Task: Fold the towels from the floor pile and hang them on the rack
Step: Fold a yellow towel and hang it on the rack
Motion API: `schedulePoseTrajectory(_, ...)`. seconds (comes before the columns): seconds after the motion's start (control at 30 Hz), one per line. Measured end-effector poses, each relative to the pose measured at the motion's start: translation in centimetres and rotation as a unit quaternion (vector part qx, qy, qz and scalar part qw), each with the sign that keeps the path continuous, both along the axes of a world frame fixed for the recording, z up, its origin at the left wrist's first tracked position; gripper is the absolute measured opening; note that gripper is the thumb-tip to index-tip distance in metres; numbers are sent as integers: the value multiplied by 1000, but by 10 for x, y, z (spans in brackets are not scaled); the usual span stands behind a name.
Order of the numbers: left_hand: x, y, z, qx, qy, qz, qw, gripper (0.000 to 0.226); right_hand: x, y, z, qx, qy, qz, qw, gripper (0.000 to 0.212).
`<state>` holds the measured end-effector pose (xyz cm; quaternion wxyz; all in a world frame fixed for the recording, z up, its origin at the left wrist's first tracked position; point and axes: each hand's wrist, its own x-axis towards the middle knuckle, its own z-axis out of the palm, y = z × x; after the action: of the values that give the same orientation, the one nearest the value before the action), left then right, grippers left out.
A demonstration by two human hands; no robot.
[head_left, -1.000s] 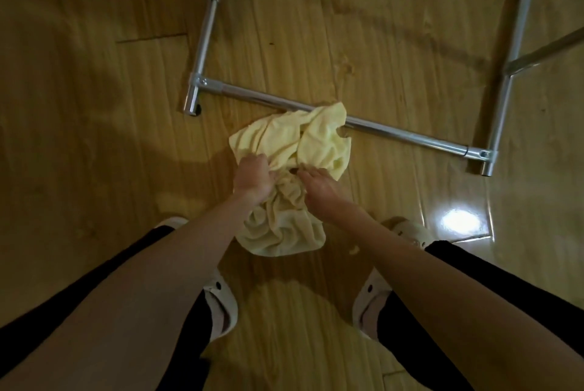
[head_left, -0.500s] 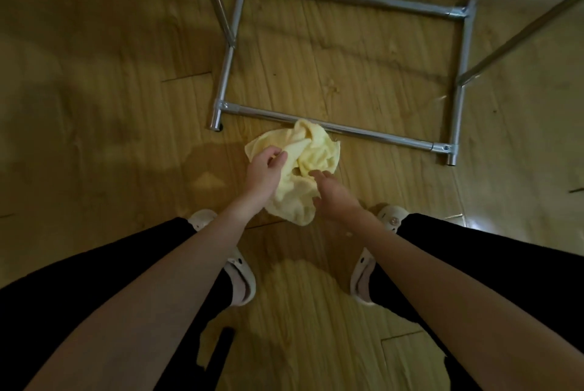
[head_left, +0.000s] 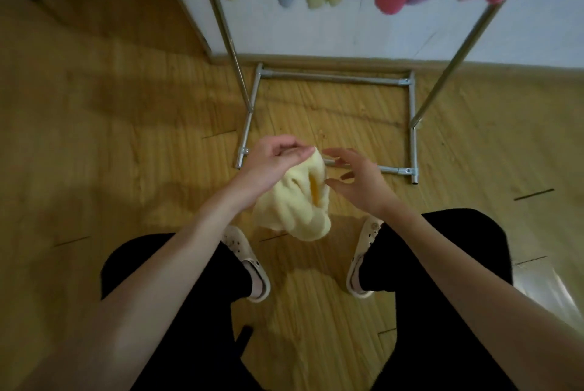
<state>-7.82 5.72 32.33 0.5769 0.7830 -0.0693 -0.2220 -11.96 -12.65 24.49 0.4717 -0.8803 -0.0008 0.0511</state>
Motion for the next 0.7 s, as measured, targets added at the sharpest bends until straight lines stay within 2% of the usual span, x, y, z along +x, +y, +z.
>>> schedulePoseTrajectory(0.2,-33,4,79,-53,-40,-31,997,9,-37,-6,69,8,24,106,994,34)
schedulePoseTrajectory(0.3,-49,7,108,-89,-39,-2,995,10,-53,-6,86,5,43,134,990,27)
schedulePoseTrajectory(0.5,-74,13,148,-210,19,104,972,18,-86,-3,79,-10,100,119,988,38)
schedulePoseTrajectory(0.63,-81,23,167,-247,52,184,950,11,-99,2,56,-86,155,88,980,23)
schedulePoseTrajectory(0.7,-78,32,171,-240,45,216,945,16,-104,4,57,-83,165,61,981,18)
